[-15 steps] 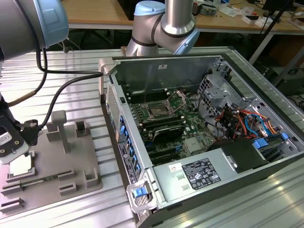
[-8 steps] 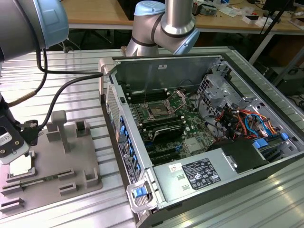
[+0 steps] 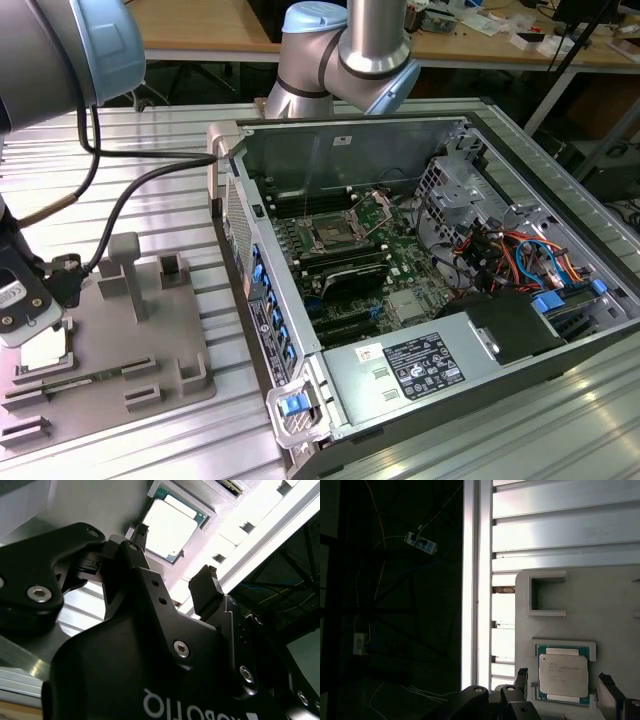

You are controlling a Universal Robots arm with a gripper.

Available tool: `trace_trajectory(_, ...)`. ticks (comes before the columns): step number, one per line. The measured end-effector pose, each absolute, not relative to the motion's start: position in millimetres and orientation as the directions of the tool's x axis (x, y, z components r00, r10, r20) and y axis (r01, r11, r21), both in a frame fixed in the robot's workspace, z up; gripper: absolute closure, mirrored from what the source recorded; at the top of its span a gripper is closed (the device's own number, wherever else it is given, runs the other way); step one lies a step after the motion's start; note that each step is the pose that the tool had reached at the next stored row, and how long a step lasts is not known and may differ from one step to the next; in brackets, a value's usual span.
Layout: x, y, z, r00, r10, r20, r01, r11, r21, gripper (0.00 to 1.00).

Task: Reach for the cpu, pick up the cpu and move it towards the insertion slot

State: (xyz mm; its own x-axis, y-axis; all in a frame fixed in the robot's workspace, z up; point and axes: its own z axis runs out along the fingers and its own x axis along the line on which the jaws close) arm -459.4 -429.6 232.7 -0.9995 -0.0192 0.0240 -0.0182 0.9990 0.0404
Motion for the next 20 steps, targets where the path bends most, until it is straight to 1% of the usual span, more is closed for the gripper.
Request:
trace_trajectory(10,-459,-430,228,-1.000,-0.019,0.024,-0.018,0.999,0.040,0.38)
trace_trajectory(20,-459,-432,213,-1.000,-0.019,0.024,-0.018,0.999,0.041,0.38)
